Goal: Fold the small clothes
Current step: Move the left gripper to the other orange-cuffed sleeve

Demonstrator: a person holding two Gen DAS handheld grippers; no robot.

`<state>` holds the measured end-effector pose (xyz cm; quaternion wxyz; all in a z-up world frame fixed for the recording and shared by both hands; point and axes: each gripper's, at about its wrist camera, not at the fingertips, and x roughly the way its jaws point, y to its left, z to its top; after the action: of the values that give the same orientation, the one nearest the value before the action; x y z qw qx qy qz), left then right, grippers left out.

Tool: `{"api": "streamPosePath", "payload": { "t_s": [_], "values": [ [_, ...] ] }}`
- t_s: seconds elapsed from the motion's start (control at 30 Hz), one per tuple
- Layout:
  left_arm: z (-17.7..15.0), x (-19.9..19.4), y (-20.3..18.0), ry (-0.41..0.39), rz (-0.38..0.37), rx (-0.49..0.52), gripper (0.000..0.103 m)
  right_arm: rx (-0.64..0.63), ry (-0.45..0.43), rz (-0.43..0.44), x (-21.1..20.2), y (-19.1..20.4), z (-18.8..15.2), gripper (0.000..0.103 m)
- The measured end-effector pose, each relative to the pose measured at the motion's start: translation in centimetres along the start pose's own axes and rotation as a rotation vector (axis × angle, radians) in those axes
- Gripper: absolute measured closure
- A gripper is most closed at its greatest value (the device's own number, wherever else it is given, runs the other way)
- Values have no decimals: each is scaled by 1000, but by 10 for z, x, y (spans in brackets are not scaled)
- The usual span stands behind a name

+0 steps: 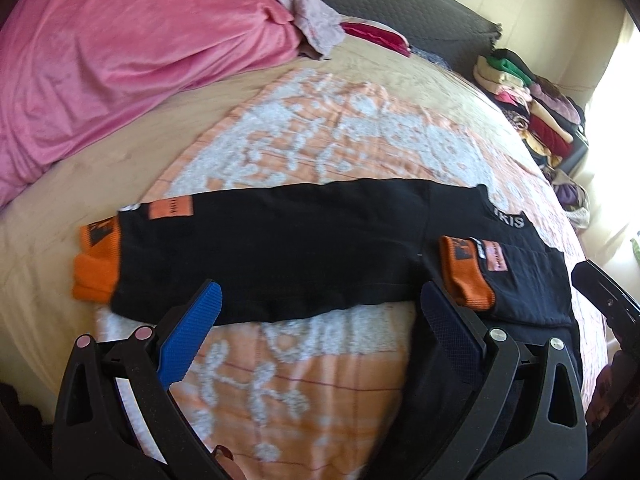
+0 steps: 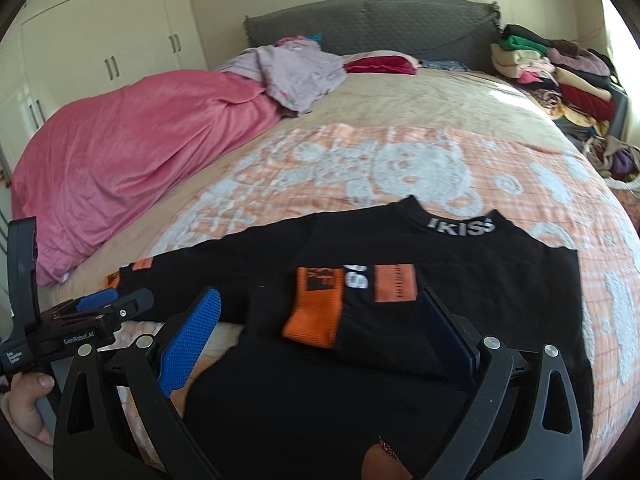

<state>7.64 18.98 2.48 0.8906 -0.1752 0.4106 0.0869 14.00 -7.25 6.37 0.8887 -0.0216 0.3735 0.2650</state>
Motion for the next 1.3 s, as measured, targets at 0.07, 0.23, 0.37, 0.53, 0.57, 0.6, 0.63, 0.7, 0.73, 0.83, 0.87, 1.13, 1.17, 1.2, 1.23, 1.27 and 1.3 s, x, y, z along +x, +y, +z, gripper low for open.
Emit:
{"api": "streamPosePath", "payload": {
  "t_s": [0.07,0.23,0.37,0.53,0.57,0.6,0.63,0.7,0.73,0.83,0.87,1.13,1.17,1.2,1.23,1.27,1.3],
  "values": [
    [0,-1,9,-1,8,-15,10,-15,5,17,4,9,2,6],
    [-3,-6,32,-2,30,-50,10,-51,15,51,12,29,6,6],
    [-6,-6,46,4,42,-77,10,-79,29,78,19,46,8,6],
    [-15,-5,67,24,52,-113,10,-109,44,106,28,63,8,6],
    [-18,-5,71,29,53,-119,10,-114,50,111,31,68,7,6],
    [-20,-5,76,33,58,-124,10,-119,54,116,33,70,7,6],
    [-20,-4,78,36,62,-129,10,-125,59,123,35,74,6,6],
    [-24,-4,88,44,68,-148,10,-137,68,131,38,80,4,6],
    [-27,-4,95,48,63,-165,10,-144,71,133,40,83,4,6],
    [-33,-6,107,49,55,-201,10,-159,85,146,45,93,0,6],
    [-35,-7,111,47,46,-218,10,-162,88,149,46,95,-1,6],
    [-37,1,130,10,-51,-353,27,-172,115,162,52,103,-10,6],
    [-36,3,132,5,-51,-367,28,-170,117,162,52,103,-11,6],
    [-34,5,134,0,-52,-376,29,-168,119,161,52,102,-12,6],
    [-33,8,135,-8,-51,-384,29,-165,120,159,53,101,-12,6],
    [-31,10,136,-20,-51,-392,33,-163,121,156,53,101,-13,6],
    [-30,12,137,-26,-47,-399,35,-160,122,153,53,99,-13,6]
  ]
}}
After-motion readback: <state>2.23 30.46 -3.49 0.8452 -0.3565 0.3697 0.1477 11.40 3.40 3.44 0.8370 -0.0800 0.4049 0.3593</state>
